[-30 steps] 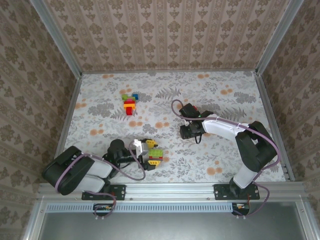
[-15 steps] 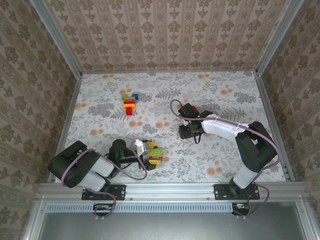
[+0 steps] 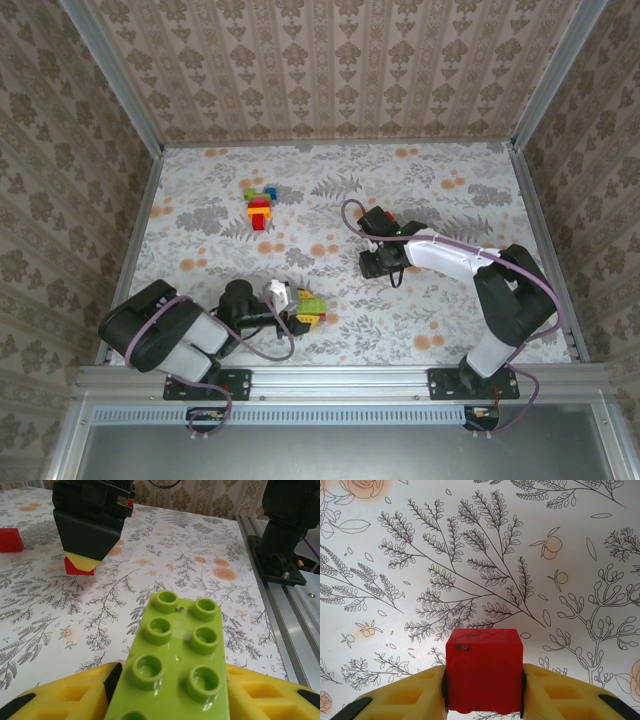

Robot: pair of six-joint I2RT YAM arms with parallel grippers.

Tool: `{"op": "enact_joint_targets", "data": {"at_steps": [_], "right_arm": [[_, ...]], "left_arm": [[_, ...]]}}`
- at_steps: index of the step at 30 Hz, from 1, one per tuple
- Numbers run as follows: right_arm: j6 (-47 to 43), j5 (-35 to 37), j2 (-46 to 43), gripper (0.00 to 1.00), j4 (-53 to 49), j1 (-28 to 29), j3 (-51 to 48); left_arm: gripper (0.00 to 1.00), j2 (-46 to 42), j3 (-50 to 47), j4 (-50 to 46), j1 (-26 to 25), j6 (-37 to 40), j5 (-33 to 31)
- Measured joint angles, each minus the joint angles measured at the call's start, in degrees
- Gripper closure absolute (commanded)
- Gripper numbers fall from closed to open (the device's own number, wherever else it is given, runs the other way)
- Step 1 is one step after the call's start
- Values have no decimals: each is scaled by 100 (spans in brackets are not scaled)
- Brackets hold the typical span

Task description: Assemble a carrot with lego

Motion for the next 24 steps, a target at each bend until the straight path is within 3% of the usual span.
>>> {"op": "enact_joint_targets", "data": {"at_steps": [15,24], "right_arm": [[-20,0,0,65,-4,0,-52],[-15,0,-238,65,-120,0,-122]], "left_arm": [[64,-142,-9,4,2,0,11],[63,-155,98,-140,-4,48,177]]}}
